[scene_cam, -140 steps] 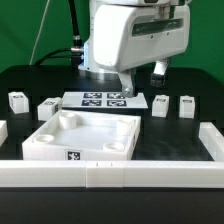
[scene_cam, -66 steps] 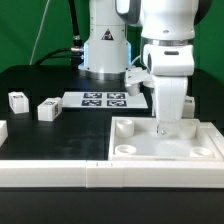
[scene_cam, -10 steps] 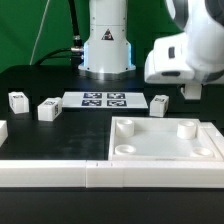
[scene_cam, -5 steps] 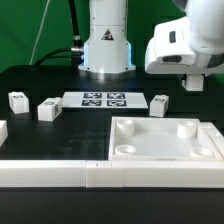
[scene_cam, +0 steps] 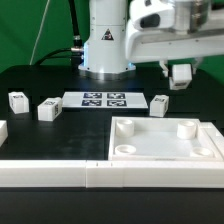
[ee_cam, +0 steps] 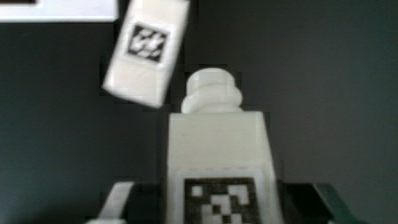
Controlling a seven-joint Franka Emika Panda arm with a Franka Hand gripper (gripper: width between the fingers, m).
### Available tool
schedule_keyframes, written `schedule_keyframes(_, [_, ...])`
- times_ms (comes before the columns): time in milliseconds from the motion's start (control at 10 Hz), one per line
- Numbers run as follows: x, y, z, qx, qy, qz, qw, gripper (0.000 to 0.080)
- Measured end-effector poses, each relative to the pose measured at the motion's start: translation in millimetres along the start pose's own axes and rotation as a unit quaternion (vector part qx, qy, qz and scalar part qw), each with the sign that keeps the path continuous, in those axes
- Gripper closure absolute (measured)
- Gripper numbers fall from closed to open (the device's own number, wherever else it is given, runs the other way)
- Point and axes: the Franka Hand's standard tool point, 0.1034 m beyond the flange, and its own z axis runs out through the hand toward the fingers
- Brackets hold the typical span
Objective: Assemble one leg
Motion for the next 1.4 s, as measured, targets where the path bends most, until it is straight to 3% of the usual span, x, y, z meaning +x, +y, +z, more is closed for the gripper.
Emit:
schedule_keyframes(200, [24.9,16.6,-26.4,0.001,0.107,-0.001,0.994,0.0511])
schedule_keyframes(600, [30.4,19.6,-23.9,-0.013,0.277,-0.012,0.961,0.0511])
schedule_keyframes(700, [32.8,18.7,-22.5,-0.016,0.293,-0.017,0.956,0.0511])
schedule_keyframes(800, [47.6,12.9,-25.9,-0.021,0.309,-0.039,0.95,0.0511])
schedule_keyframes(1100, [86.1,3.8,-50.0,-0.028,0.331,-0.075,0.94,0.0511])
schedule_keyframes(1400, [84.1,4.1,-45.6,-0.028,0.327,-0.076,0.941,0.0511])
